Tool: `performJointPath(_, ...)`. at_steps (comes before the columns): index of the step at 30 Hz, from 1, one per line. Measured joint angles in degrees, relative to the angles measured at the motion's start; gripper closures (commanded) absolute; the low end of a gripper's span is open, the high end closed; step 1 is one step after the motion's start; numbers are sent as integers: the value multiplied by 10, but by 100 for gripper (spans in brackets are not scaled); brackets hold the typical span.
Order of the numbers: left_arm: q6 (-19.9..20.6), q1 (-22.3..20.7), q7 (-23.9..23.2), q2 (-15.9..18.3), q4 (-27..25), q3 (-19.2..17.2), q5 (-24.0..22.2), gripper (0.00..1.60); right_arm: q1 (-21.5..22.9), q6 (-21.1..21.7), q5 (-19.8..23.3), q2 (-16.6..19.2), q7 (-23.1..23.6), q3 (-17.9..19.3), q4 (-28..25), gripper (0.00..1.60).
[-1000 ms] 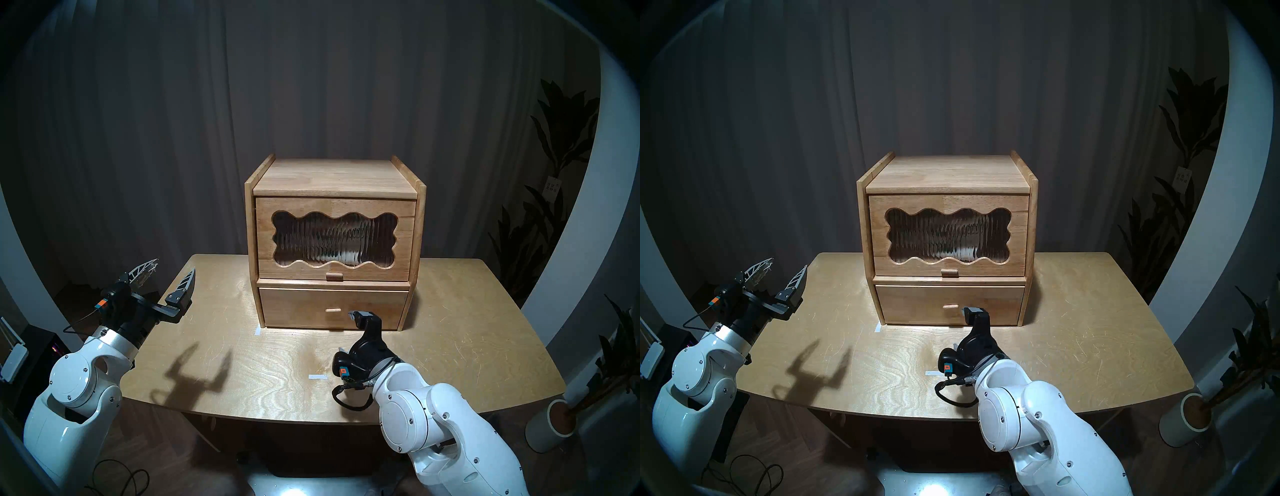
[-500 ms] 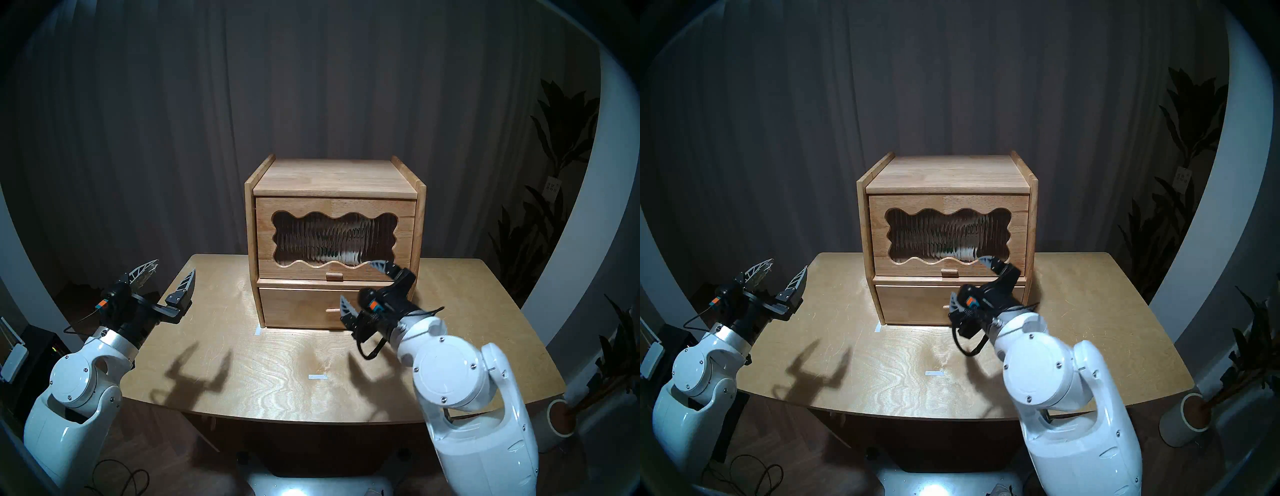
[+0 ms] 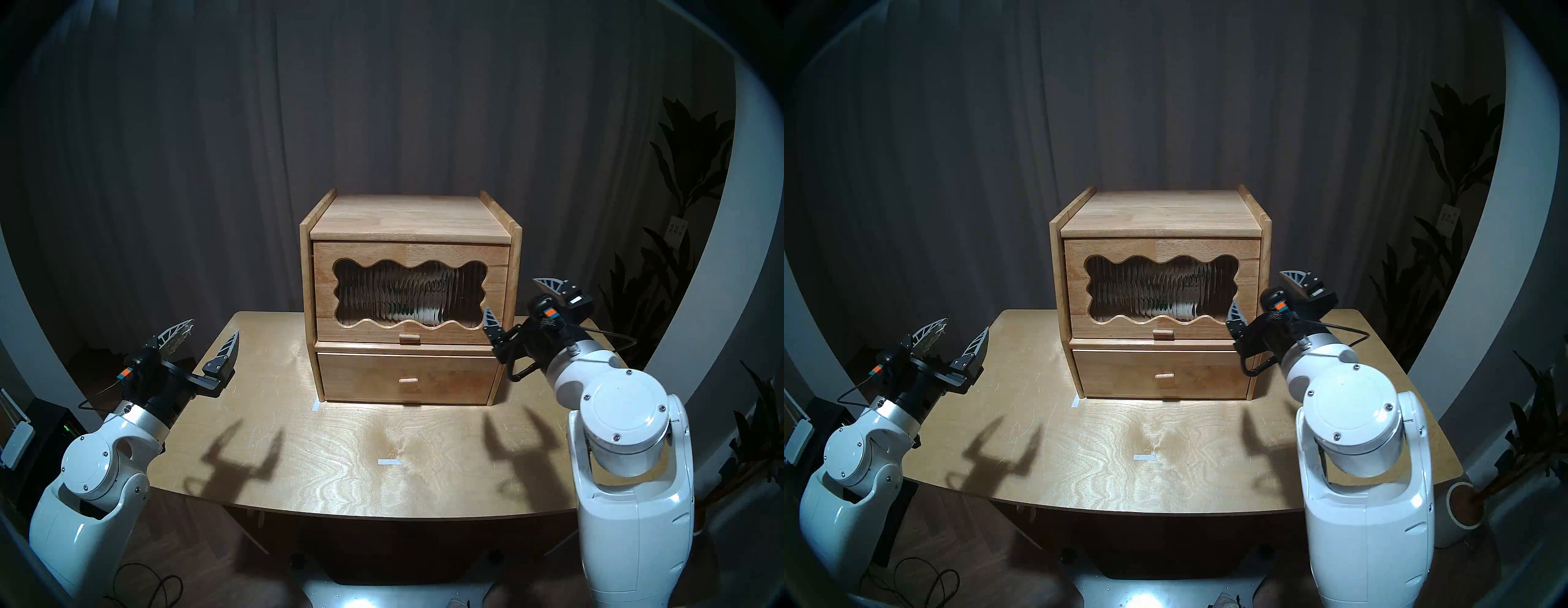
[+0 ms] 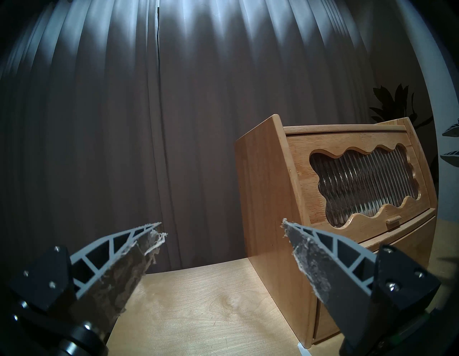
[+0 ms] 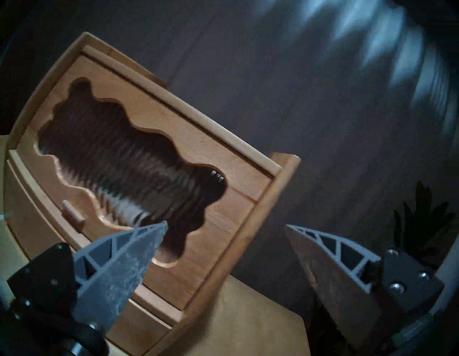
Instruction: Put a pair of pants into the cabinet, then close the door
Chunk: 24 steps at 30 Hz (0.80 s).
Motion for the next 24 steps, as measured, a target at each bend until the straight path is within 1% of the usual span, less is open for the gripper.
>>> performJointPath(7, 0, 0, 0, 0, 1, 0, 0, 0, 4, 17, 49, -22, -19, 73, 20, 0)
performJointPath(8, 0, 0, 0, 0, 1, 1, 0, 0, 6, 20, 58, -26, -22, 87, 29, 0)
performJointPath(12, 0, 0, 0, 0, 2, 1, 0, 0, 11, 26, 86, -35, -25, 125, 57, 0)
performJointPath(17, 0, 0, 0, 0, 2, 1, 0, 0, 25, 31, 135, -42, -23, 174, 109, 0)
performJointPath(18, 0, 0, 0, 0, 2, 1, 0, 0, 28, 31, 142, -43, -22, 179, 116, 0)
performJointPath(19, 0, 0, 0, 0, 2, 1, 0, 0, 36, 31, 158, -44, -17, 187, 130, 0)
performJointPath(20, 0, 0, 0, 0, 2, 1, 0, 0, 38, 31, 161, -44, -15, 189, 133, 0)
performJointPath(24, 0, 0, 0, 1, 2, 1, 0, 0, 63, 27, 206, -46, 1, 199, 157, 0)
